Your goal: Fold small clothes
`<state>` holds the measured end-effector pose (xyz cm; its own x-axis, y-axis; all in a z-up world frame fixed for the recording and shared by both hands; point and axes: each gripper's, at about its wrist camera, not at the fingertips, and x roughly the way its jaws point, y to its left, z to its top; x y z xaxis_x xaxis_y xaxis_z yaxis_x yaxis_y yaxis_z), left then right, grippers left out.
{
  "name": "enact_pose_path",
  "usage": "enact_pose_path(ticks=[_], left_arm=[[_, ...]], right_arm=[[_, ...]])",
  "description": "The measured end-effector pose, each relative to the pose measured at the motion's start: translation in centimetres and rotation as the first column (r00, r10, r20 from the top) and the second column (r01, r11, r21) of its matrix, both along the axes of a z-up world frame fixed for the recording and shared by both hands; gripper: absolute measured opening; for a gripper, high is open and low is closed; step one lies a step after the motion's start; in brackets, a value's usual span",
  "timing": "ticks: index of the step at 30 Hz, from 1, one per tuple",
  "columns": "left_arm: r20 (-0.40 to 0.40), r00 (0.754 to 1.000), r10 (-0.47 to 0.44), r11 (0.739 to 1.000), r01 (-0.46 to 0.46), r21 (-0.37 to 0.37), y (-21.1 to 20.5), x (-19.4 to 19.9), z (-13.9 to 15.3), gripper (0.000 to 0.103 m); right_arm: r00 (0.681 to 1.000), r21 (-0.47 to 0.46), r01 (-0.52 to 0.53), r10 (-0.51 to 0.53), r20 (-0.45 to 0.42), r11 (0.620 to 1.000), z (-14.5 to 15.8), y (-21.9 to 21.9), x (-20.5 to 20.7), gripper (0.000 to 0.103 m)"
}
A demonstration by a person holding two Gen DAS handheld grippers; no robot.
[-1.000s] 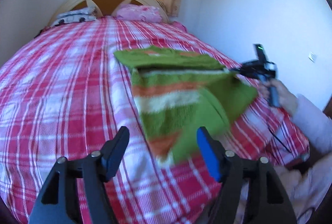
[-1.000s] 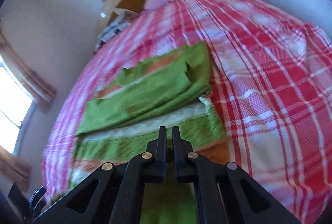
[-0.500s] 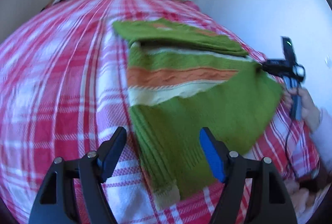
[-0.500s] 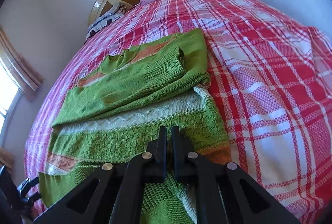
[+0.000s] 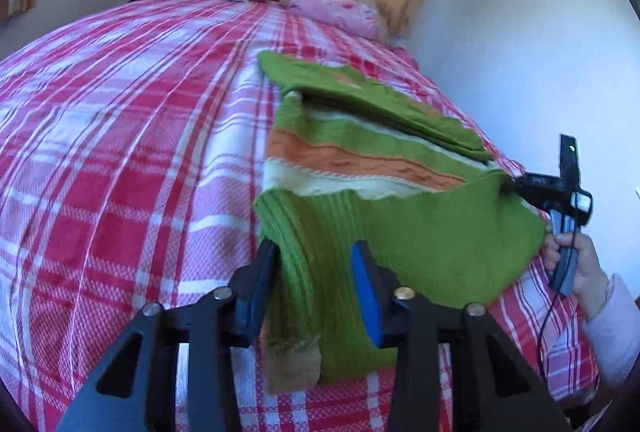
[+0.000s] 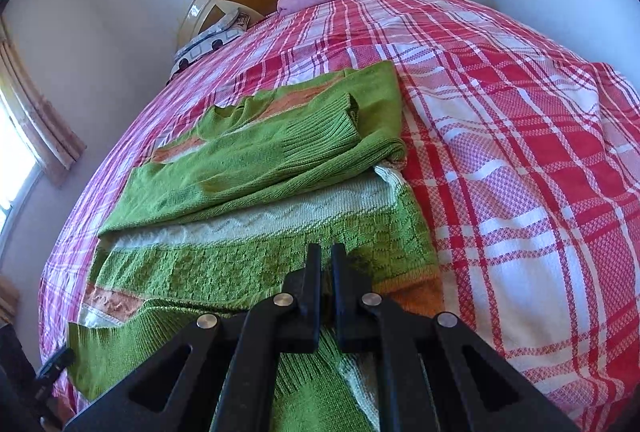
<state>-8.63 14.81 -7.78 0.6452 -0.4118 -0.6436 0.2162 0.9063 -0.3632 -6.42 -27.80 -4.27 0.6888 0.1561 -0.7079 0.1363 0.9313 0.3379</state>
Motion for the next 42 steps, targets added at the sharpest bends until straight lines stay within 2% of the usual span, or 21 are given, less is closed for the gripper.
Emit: enact_pose_path(ticks=[3, 5, 6, 7, 8, 14, 15, 16, 17, 19, 22, 25, 28, 31, 32, 33, 34, 36, 38, 40, 42], left_arm=[[-0.006, 0.999, 0.037, 0.998, -0.037, -0.054, 0.7, -0.3, 0.0, 0.043], [0.014, 0.999, 0.045, 0.998, -0.045, -0.035, 0.4, -0.7, 0.0, 0.038], [0.026, 0.999, 0.043, 0.999, -0.042, -0.013, 0.1, -0.8, 0.0, 0.032], [0.042, 0.999, 0.031, 0.999, -0.032, 0.026, -0.5, -1.1, 0.1, 0.013], [0.048, 0.999, 0.018, 0.999, -0.02, 0.046, -1.0, -1.1, 0.1, 0.01], [0.104, 0.993, -0.048, 0.996, 0.039, 0.086, -2.4, -1.5, 0.9, 0.011], [0.098, 0.994, -0.046, 0.994, 0.036, 0.1, -2.4, -1.3, 0.7, 0.014], [0.081, 0.996, -0.045, 0.994, 0.037, 0.105, -2.3, -1.1, 0.5, 0.023], [0.053, 0.998, -0.044, 0.995, 0.039, 0.093, -2.1, -0.7, 0.0, 0.032], [0.037, 0.998, -0.04, 0.999, 0.039, 0.038, -1.6, -0.5, -0.2, 0.032], [0.011, 0.999, -0.052, 0.999, 0.052, 0.014, -1.7, -0.4, -0.1, 0.038], [-0.024, 0.991, -0.13, 0.991, 0.13, -0.03, -2.3, -0.9, -0.1, 0.039], [-0.01, 0.991, -0.133, 0.991, 0.133, 0.006, -3.0, -1.2, 0.0, 0.041], [-0.024, 0.996, -0.086, 0.996, 0.085, -0.042, -2.5, 0.0, -0.1, 0.038], [-0.033, 0.997, -0.072, 0.996, 0.07, -0.062, -2.2, 0.3, -0.1, 0.025], [-0.04, 0.998, -0.057, 0.997, 0.054, -0.056, -2.1, 0.6, -0.1, 0.017], [-0.042, 0.998, -0.053, 0.998, 0.051, -0.047, -2.1, 0.7, -0.2, 0.012], [-0.033, 0.998, -0.056, 0.998, 0.055, -0.037, -2.1, 0.6, -0.3, 0.012], [-0.029, 0.998, -0.053, 0.998, 0.051, -0.047, -1.9, 0.3, -0.5, 0.012], [-0.033, 0.999, -0.037, 0.996, 0.034, -0.081, -1.5, 0.2, -0.7, 0.013], [-0.041, 0.999, -0.03, 0.995, 0.025, -0.1, -1.5, 0.4, -0.8, 0.016]], right_arm=[[1.0, 0.008, -0.001, 0.001, 0.005, 1.0, -0.1, -0.2, -0.1, 0.004], [1.0, 0.012, 0.0, 0.0, 0.007, 1.0, -0.1, -0.2, -0.1, 0.004], [1.0, 0.011, 0.0, 0.0, 0.006, 1.0, -0.1, -0.2, -0.1, 0.004], [1.0, 0.01, 0.0, 0.0, 0.006, 1.0, -0.1, -0.2, -0.1, 0.004], [1.0, 0.01, 0.0, 0.0, 0.006, 1.0, -0.1, -0.2, -0.1, 0.004], [1.0, 0.024, 0.002, -0.002, 0.009, 1.0, -0.2, -0.4, -0.2, 0.004], [1.0, 0.024, 0.002, -0.002, 0.009, 1.0, -0.3, -0.4, -0.2, 0.004], [1.0, 0.024, 0.001, -0.002, 0.008, 1.0, -0.3, -0.4, -0.2, 0.004], [1.0, 0.025, 0.001, -0.001, 0.008, 1.0, -0.3, -0.4, -0.2, 0.004], [1.0, 0.025, 0.001, -0.001, 0.009, 1.0, -0.3, -0.4, -0.2, 0.005], [1.0, 0.024, 0.001, -0.001, 0.008, 1.0, -0.2, -0.4, -0.1, 0.004], [1.0, 0.026, 0.001, -0.001, 0.009, 1.0, -0.3, -0.5, -0.1, 0.004], [1.0, 0.032, 0.002, -0.002, 0.009, 0.999, -0.3, -0.5, -0.1, 0.005], [1.0, 0.026, -0.007, 0.007, 0.009, 1.0, -0.1, -0.4, -0.1, 0.005], [1.0, 0.033, -0.021, 0.02, 0.02, 0.999, 0.4, -0.5, -0.3, 0.005], [0.999, 0.048, -0.025, 0.023, 0.043, 0.999, 1.0, -0.7, -0.7, 0.005], [0.994, 0.082, -0.025, 0.016, 0.112, 0.996, 2.4, -1.3, -1.8, 0.005], [0.983, 0.091, -0.017, 0.0, 0.186, 0.996, 4.3, -2.1, -3.3, 0.005], [0.974, 0.058, -0.005, -0.008, 0.225, 0.998, 5.9, -2.7, -4.8, 0.013], [0.977, 0.0, -0.014, 0.013, 0.211, 1.0, 6.5, -2.7, -5.5, 0.044], [0.981, -0.052, -0.047, 0.056, 0.184, 0.998, 6.1, -1.9, -5.8, 0.051]])
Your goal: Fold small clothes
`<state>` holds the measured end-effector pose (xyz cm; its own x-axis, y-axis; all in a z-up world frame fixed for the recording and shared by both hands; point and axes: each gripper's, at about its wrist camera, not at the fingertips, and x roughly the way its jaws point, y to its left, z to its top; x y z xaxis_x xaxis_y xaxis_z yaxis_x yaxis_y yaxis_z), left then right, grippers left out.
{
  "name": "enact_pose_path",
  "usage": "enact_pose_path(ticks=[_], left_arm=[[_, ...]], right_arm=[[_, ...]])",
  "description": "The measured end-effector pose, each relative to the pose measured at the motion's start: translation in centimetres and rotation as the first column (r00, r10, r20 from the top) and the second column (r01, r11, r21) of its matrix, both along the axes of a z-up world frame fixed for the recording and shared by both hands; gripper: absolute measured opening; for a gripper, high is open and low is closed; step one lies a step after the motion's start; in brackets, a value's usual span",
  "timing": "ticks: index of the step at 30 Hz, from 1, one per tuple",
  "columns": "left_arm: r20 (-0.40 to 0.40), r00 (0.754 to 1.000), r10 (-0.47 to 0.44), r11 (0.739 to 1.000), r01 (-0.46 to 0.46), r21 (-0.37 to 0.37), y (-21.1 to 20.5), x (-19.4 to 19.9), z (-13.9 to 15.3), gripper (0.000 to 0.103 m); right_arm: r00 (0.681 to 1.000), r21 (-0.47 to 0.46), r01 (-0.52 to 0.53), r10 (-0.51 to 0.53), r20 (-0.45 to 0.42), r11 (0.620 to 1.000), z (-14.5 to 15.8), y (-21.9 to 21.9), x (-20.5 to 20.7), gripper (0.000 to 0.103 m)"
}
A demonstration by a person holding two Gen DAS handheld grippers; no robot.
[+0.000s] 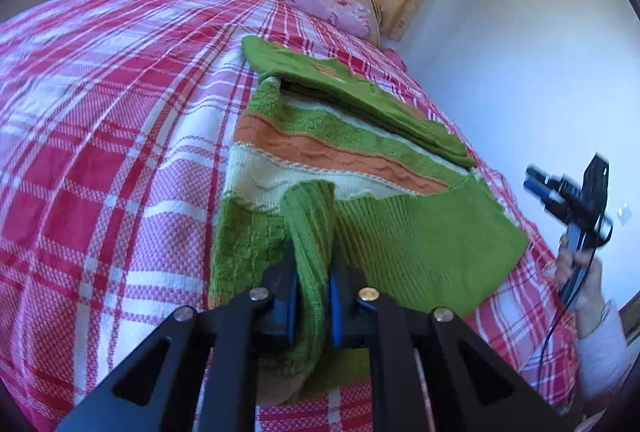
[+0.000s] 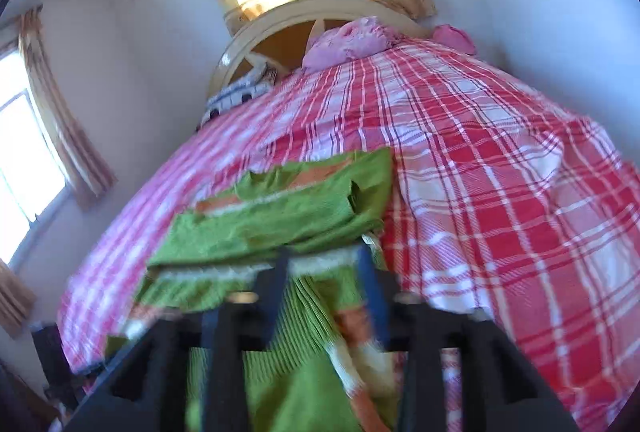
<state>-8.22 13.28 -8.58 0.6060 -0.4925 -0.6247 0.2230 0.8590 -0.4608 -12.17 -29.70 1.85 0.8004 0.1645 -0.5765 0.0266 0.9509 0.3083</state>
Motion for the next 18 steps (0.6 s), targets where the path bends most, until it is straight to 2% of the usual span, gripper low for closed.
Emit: enact_pose_path(ticks=[3, 5, 8, 10, 12, 13, 14, 15, 16, 18], left_arm=[[-0.007, 1.0, -0.009, 1.0, 0.009, -0.005, -0.3, 0.3, 0.2, 0.023], [-0.011, 1.0, -0.025, 1.0, 0.025, -0.009, -0.6, 0.4, 0.4, 0.035], [-0.008, 0.999, -0.039, 0.999, 0.039, -0.002, -1.1, 0.5, 0.6, 0.044], [-0.002, 1.0, -0.026, 1.0, 0.026, 0.013, -1.4, 0.7, 0.6, 0.044], [0.001, 1.0, -0.015, 1.0, 0.015, 0.009, -1.4, 0.7, 0.6, 0.04], [0.003, 1.0, -0.012, 1.0, 0.012, 0.012, -1.5, 0.6, 0.6, 0.031], [-0.001, 1.0, -0.014, 1.0, 0.014, 0.02, -1.5, 0.6, 0.4, 0.017], [-0.005, 1.0, -0.012, 1.0, 0.013, 0.029, -1.5, 0.6, 0.4, 0.015], [-0.006, 1.0, -0.009, 1.0, 0.009, 0.023, -1.2, 0.6, 0.4, 0.014], [-0.007, 1.0, -0.004, 1.0, 0.004, -0.008, -0.8, 0.5, 0.7, 0.012]], right_arm=[[0.993, -0.099, -0.096, 0.089, -0.073, 0.99, -1.5, 2.0, 0.7, 0.051], [0.984, -0.158, -0.16, 0.143, -0.109, 0.974, -2.5, 3.8, 1.6, 0.051], [0.967, -0.229, -0.229, 0.193, -0.169, 0.946, -4.2, 5.9, 3.4, 0.051], [0.953, -0.261, -0.26, 0.204, -0.222, 0.93, -5.3, 6.8, 4.7, 0.051], [0.954, -0.311, -0.263, 0.2, -0.222, 0.913, -5.8, 7.5, 5.1, 0.051], [0.954, -0.318, -0.268, 0.204, -0.221, 0.909, -5.8, 7.6, 5.1, 0.051], [0.952, -0.323, -0.275, 0.208, -0.225, 0.906, -5.8, 7.7, 5.0, 0.049], [0.949, -0.314, -0.284, 0.219, -0.227, 0.906, -5.7, 7.7, 4.8, 0.034], [0.948, -0.306, -0.287, 0.223, -0.229, 0.908, -5.5, 7.5, 4.5, 0.01], [0.95, -0.291, -0.279, 0.218, -0.224, 0.915, -4.9, 7.2, 3.9, 0.008]])
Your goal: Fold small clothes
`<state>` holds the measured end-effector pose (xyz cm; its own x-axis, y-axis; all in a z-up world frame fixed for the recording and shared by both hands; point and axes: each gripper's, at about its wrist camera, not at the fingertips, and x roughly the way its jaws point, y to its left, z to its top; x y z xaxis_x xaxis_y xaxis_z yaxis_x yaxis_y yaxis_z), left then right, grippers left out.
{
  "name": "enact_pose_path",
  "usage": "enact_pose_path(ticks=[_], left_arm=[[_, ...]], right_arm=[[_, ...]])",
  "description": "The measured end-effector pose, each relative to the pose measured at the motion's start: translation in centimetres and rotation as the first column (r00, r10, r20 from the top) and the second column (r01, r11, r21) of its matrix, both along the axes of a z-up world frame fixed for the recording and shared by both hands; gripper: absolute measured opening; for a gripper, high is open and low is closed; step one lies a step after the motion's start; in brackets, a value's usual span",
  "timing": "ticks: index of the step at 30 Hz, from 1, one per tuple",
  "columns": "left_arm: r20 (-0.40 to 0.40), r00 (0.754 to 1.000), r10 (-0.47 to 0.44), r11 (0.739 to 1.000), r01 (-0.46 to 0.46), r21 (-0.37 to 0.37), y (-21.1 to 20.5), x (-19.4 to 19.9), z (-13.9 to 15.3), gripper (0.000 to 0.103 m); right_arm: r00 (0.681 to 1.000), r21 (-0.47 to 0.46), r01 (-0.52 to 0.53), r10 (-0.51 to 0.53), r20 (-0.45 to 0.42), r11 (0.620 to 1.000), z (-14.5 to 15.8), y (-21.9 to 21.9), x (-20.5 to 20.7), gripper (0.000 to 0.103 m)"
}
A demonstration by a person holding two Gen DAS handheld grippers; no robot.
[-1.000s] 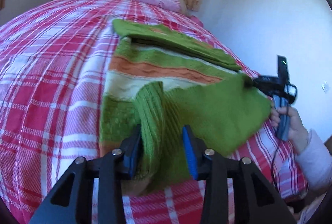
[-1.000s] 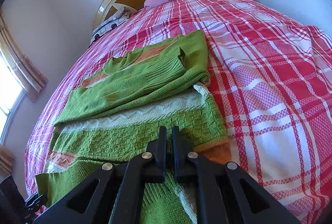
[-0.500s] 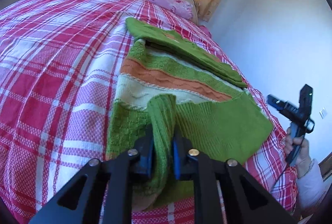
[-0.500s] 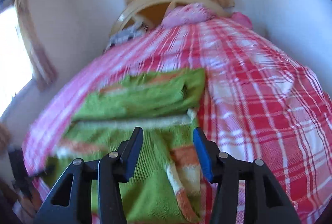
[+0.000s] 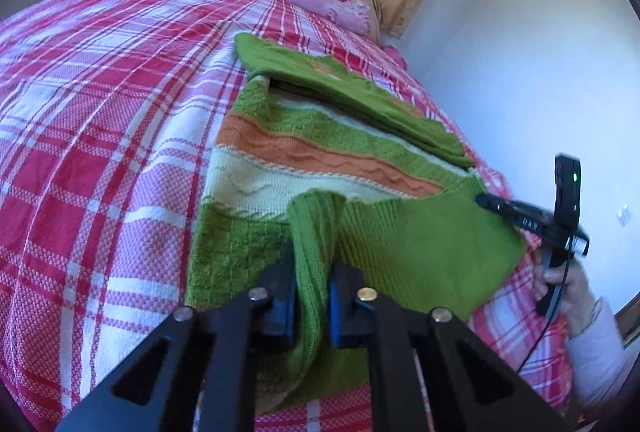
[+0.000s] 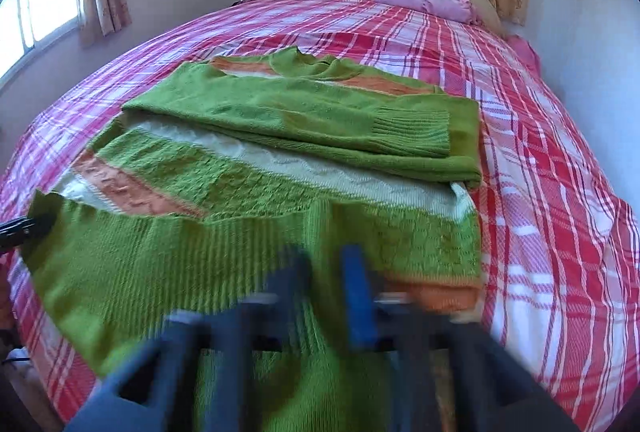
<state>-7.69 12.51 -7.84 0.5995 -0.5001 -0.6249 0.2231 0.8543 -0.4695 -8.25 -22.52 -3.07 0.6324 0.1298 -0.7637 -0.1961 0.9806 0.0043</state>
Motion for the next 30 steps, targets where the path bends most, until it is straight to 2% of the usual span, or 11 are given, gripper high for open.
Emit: enact_pose_path(ticks=[7, 11, 16, 20, 30], left_arm=[[0.068, 0.997, 0.035, 0.999, -0.035, -0.009, 0.6, 1.2, 3.4, 0.011], [0.088, 0.994, 0.062, 0.998, -0.063, 0.012, 0.6, 3.4, 5.0, 0.011], [0.114, 0.99, 0.08, 0.996, -0.084, 0.026, 0.1, 6.6, 6.7, 0.011], [0.14, 0.987, 0.084, 0.994, -0.092, 0.052, -0.7, 9.6, 8.0, 0.011], [0.131, 0.983, 0.129, 0.989, -0.138, 0.057, -1.8, 17.4, 9.4, 0.011]], right_arm=[[0.987, 0.064, 0.062, -0.07, 0.143, 0.996, 4.4, -0.9, -3.1, 0.007], [0.972, 0.093, 0.098, -0.115, 0.204, 0.991, 6.6, -1.1, -3.1, 0.007], [0.954, 0.074, 0.14, -0.155, 0.258, 0.987, 7.9, -1.1, -2.5, 0.007], [0.943, 0.086, 0.168, -0.186, 0.275, 0.982, 8.6, -1.6, -1.0, 0.007], [0.926, 0.082, 0.204, -0.22, 0.306, 0.975, 10.6, -3.0, 4.9, 0.007]])
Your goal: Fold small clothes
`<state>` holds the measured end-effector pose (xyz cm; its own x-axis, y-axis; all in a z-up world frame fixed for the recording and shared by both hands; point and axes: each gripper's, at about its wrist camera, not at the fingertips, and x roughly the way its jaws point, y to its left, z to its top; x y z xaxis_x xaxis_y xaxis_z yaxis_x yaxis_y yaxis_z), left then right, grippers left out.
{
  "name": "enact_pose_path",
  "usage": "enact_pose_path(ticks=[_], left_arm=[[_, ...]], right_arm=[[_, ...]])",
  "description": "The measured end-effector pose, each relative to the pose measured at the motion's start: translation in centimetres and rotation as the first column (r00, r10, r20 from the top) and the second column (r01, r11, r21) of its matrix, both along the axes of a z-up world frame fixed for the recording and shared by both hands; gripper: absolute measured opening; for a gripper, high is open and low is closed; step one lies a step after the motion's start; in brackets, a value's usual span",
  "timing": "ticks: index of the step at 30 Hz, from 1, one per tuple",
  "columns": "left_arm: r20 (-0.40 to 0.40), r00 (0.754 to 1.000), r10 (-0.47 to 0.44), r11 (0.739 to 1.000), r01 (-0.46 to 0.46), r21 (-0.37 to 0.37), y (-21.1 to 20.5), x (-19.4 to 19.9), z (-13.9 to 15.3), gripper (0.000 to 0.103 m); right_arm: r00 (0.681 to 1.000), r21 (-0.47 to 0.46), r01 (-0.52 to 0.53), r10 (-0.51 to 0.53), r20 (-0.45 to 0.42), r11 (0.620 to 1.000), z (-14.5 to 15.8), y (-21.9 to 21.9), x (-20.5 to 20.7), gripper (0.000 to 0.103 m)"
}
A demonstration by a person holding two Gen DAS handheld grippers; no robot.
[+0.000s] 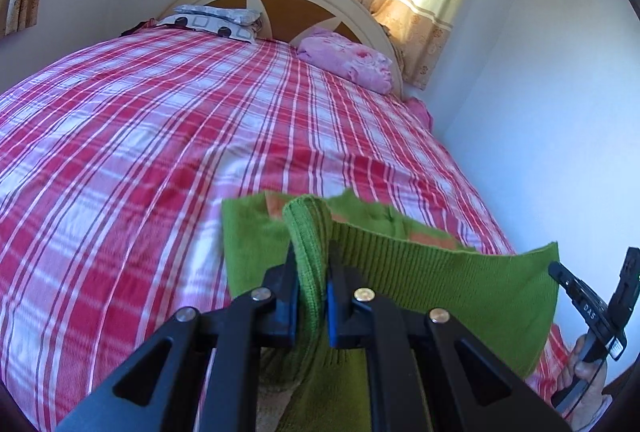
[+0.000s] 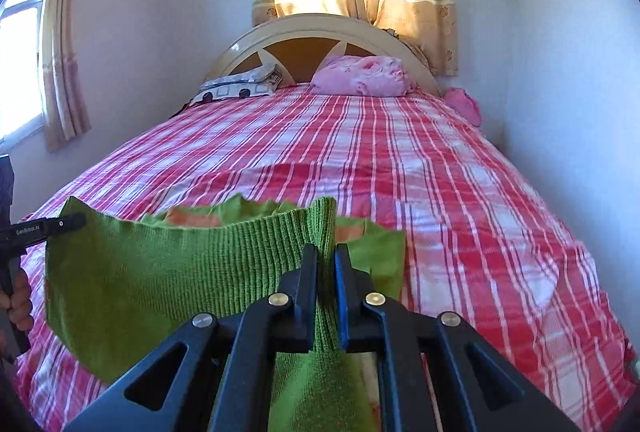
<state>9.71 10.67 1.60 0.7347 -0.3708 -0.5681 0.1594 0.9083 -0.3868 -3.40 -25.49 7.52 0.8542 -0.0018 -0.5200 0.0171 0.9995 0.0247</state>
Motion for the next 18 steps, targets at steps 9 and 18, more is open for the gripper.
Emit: enact_pose_path(ticks=[9, 18], left_arm=[[-0.011, 1.0, 0.019, 1.0, -0.019, 0.012, -2.1, 6.4, -0.1, 0.011], [-0.051, 0.995, 0.083, 0.997, -0.083, -0.002, -2.7, 12.3, -3.3, 0.011]], right_arm=[[0.999, 0.015, 0.05, -0.049, -0.022, 0.999, -0.8, -2.0, 8.2, 0.007], [0.992, 0.007, 0.117, -0.117, -0.036, 0.993, -3.5, -3.5, 13.8, 0.005]])
